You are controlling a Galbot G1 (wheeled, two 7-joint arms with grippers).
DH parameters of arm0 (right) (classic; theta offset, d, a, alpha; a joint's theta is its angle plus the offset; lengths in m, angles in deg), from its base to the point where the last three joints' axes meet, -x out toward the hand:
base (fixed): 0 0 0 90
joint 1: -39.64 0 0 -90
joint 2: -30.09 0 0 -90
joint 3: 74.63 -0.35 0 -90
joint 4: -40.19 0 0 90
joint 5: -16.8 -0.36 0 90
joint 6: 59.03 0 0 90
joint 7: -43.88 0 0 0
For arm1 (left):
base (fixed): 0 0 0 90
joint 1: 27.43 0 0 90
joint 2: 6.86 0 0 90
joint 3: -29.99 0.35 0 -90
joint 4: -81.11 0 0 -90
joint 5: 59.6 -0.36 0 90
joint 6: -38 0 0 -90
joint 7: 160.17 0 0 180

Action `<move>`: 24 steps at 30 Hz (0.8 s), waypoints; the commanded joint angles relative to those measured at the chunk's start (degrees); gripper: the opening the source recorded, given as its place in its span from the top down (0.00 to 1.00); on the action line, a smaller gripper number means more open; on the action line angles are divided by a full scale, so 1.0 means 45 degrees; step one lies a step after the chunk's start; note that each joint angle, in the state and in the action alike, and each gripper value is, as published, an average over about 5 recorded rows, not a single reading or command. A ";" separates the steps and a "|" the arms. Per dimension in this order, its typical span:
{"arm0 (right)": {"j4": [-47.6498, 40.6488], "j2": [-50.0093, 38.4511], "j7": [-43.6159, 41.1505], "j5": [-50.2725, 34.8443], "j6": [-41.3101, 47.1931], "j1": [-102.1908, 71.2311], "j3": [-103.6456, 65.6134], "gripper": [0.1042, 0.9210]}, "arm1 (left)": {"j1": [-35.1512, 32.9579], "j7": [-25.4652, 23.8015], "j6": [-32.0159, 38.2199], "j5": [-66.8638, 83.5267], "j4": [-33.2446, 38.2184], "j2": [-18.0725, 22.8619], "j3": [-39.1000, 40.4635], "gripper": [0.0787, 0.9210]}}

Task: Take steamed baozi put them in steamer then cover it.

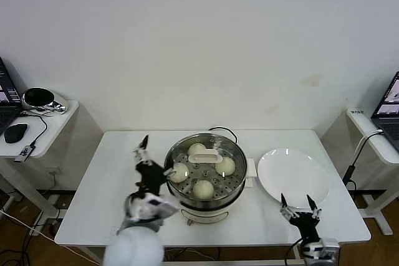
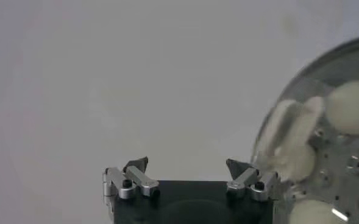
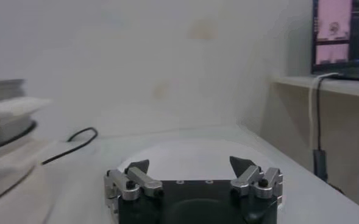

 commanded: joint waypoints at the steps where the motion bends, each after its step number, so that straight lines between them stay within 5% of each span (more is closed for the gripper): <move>1: 0.1083 -0.0042 -0.0006 0.0962 0.0117 -0.1178 0.1242 0.12 | -0.4094 0.2766 0.9336 1.0250 -0.1527 0.0148 -0.6189 0.12; 10: 0.1286 0.0239 0.0023 0.1194 0.0176 -0.2036 0.1240 0.12 | -0.6436 0.2258 0.8286 1.1644 -0.2068 -0.0125 -0.6187 0.12; 24: 0.2060 0.0266 -0.0094 0.1095 0.0208 -0.2710 0.0881 0.12 | -0.7151 0.1820 0.6267 1.0752 -0.1982 0.0399 -0.5881 0.12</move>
